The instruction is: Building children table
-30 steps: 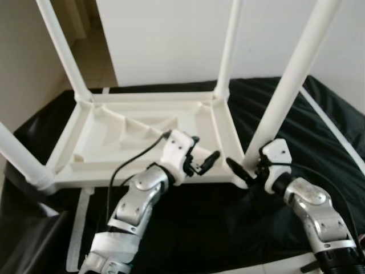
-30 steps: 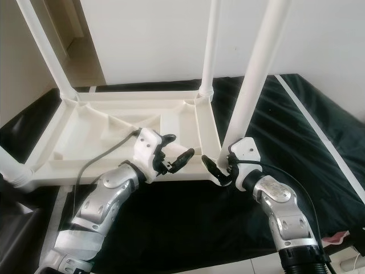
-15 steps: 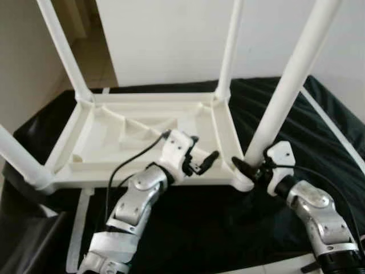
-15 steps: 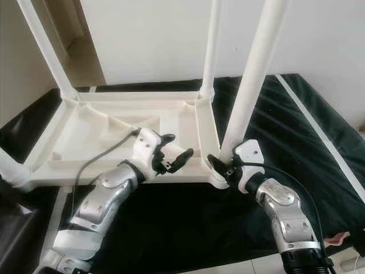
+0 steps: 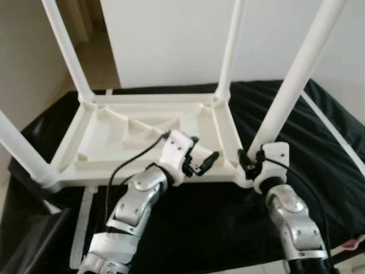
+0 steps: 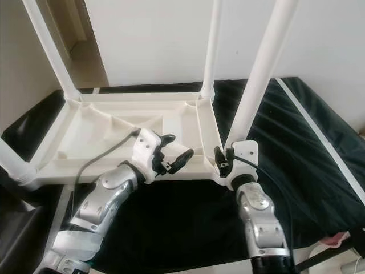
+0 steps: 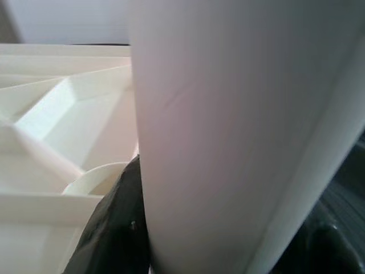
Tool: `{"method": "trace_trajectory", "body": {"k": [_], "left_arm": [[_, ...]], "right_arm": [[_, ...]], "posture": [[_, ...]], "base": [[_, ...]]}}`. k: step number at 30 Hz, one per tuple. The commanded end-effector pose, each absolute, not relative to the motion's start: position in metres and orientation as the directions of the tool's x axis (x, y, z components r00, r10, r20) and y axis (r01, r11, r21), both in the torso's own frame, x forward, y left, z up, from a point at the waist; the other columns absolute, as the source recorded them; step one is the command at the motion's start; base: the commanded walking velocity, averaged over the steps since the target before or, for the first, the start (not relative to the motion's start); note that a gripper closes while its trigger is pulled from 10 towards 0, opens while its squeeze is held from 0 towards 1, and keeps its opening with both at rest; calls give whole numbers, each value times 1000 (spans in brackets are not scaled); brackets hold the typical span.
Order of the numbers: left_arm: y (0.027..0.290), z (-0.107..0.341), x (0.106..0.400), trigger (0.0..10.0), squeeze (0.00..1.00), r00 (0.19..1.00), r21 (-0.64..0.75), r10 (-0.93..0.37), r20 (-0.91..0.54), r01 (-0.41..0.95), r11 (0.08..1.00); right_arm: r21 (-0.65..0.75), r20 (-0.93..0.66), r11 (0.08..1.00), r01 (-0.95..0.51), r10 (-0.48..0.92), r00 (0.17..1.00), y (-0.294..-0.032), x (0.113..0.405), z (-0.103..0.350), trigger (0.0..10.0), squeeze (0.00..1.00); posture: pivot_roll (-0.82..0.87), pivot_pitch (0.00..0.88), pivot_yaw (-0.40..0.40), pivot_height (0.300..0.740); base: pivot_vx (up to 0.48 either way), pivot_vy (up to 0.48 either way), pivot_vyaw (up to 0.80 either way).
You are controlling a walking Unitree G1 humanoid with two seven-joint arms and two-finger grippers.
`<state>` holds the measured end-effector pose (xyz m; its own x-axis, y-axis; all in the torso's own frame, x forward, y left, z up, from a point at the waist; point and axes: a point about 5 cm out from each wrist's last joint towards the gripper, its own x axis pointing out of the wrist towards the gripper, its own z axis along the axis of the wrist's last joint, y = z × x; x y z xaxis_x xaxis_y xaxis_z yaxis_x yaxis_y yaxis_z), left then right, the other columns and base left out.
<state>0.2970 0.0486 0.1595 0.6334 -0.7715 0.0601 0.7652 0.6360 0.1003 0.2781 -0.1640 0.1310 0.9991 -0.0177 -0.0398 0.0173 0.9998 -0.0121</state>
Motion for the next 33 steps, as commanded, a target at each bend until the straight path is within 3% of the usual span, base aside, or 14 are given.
{"method": "trace_trajectory", "body": {"k": [1, 5, 6, 10, 20, 21, 27, 30, 33], "left_arm": [[46, 162, 296, 10000, 0, 599, 110, -798, 70, 790, 603], [46, 162, 295, 10000, 0, 598, 109, -798, 72, 791, 603], [45, 162, 295, 10000, 0, 598, 103, -798, 75, 792, 602], [44, 162, 294, 10000, 0, 597, 98, -798, 77, 792, 602], [45, 161, 293, 10000, 0, 598, 94, -798, 75, 793, 602], [45, 161, 293, 10000, 0, 600, 93, -797, 77, 791, 604], [44, 161, 292, 10000, 0, 600, 88, -796, 85, 791, 605], [44, 163, 292, 10000, 0, 597, 91, -798, 88, 793, 603], [45, 163, 291, 10000, 0, 593, 93, -801, 87, 795, 599]], "right_arm": [[-9, -182, 988, 153, -152, 971, -175, 270, 105, 10000, 0], [5, -175, 967, 254, -249, 953, -169, 269, 105, 10000, 0], [35, -168, 968, 249, -240, 956, -151, 269, 106, 10000, 0], [53, -152, 980, 193, -183, 971, -141, 271, 109, 10000, 0], [54, -164, 975, 215, -204, 965, -144, 269, 109, 10000, 0], [58, -150, 977, 203, -192, 970, -144, 269, 112, 10000, 1000], [63, -75, 984, 166, -161, 984, -148, 271, 125, 10000, 1000], [26, 0, 1000, -14, 14, 1000, -166, 264, 129, 10000, 1000], [-14, 17, 997, -73, 74, 997, -178, 261, 130, 10000, 1000]], "posture": [[-11, 0, -7, 740], [-10, 0, -11, 740], [-8, 0, -13, 740], [-6, 0, -14, 740], [1, 0, -22, 740], [2, 0, -25, 740], [0, 0, -22, 740], [-2, 0, -20, 740], [-5, 0, -17, 740]], "base": [[0, 0, 0], [0, 0, 0], [0, 0, 0], [0, 0, 0], [0, 0, 0], [0, 0, 0], [0, 0, 0], [0, 0, 0], [0, 0, 0]]}}
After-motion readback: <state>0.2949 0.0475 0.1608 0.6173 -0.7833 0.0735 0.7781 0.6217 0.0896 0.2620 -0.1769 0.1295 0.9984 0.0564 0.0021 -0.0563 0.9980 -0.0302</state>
